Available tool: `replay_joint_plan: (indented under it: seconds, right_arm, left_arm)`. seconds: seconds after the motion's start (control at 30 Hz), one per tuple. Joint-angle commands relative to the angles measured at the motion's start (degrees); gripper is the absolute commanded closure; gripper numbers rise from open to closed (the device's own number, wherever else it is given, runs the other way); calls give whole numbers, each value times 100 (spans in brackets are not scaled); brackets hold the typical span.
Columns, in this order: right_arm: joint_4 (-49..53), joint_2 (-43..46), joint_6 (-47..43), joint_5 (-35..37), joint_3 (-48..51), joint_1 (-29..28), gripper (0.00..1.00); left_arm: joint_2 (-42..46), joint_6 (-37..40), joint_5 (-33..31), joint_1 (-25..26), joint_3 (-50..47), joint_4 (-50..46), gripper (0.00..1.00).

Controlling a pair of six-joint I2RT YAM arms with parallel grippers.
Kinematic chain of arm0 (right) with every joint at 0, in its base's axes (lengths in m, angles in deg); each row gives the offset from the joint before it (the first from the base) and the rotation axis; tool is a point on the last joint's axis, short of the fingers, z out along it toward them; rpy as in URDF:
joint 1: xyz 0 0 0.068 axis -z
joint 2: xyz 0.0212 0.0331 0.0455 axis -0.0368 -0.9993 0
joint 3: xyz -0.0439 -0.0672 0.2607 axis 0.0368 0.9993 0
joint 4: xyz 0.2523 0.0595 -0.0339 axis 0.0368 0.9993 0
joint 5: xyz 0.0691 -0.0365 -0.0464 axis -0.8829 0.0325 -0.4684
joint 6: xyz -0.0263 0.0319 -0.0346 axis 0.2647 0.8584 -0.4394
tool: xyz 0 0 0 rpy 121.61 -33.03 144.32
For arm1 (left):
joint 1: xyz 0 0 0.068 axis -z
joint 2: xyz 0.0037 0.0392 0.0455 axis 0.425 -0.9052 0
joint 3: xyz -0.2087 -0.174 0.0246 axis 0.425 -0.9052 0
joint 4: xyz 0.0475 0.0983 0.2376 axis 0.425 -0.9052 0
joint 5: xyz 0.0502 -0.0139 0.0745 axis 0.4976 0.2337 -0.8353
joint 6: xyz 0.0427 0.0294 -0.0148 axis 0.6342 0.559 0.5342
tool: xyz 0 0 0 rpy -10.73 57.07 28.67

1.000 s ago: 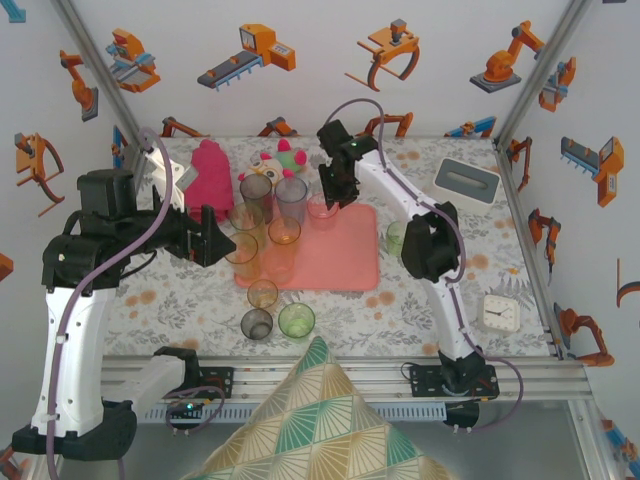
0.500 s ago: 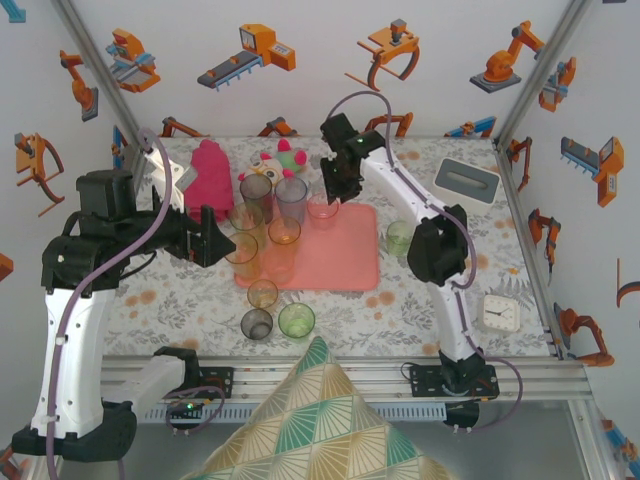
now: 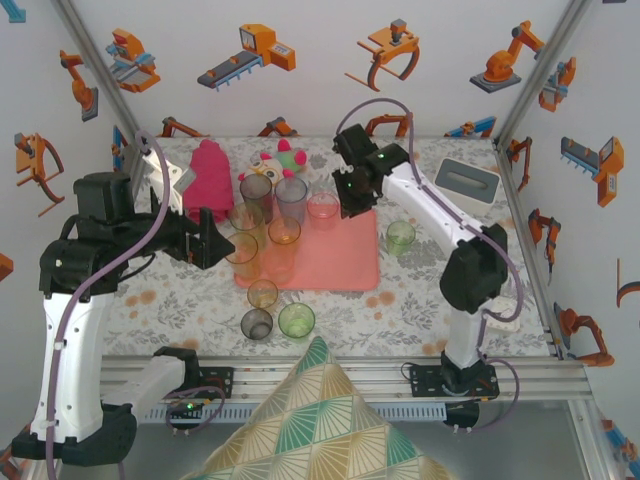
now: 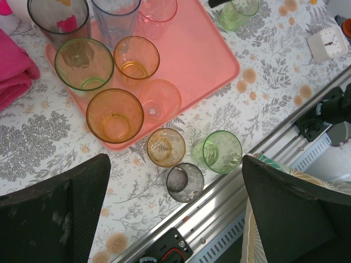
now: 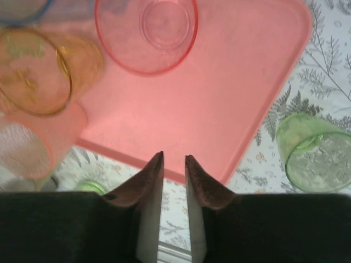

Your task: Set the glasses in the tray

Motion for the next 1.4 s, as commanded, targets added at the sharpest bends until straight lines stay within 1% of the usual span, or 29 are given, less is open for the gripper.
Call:
replay_joint_plan:
  seconds: [0.0,0.07,0.2,0.27,0.33,0.43,0.6,0.77,0.93,1.03,1.17,1.37]
  right_arm:
    - [-356,634,206,-51,693,-147,84]
    - [-439,960,266,21,1116,-242,89]
    - [-669,1628,530,100,1931,-418,93]
    - [-839,1936,675,94,2303,-501,91]
    - [-939,2225,814,173,2608,-608,86]
    - [-1062,2574,996,275,2958,-721,78]
    - [-1313,2936,1188,341,3402,-958,70]
    - [-1364,2986,1277,438,3495,-1200,69]
    - [-1446,2994,1387,605,3566,-1600,67]
    - [-1624,2952,1446,400,3686,-1780,65]
    - [-1816,2822,1583,363,3768,-2040,64]
    - [-2021,2468,1601,89,3615,-2381,63]
  left_arm:
    - [70,70,9,-29,-88,-43,3]
    - [72,51,17,-26,-87,-59,3]
    - [38,30,39,-54,-88,-61,3]
    - [41,22,52,-61,-104,-66,3]
    - [36,16,55,-78,-121,-68,3]
    - [19,12,65,-106,-154,-52,3]
    - [-2,-6,101,-150,-183,-33,3]
    - [-74,5,115,-158,-127,-28,3]
    - [-72,-12,123,-171,-138,-2,3]
    - [-55,-3,111,-168,-184,-7,3]
    - [-37,1,110,-172,-218,17,3]
    - [-28,-17,113,-178,-186,19,3]
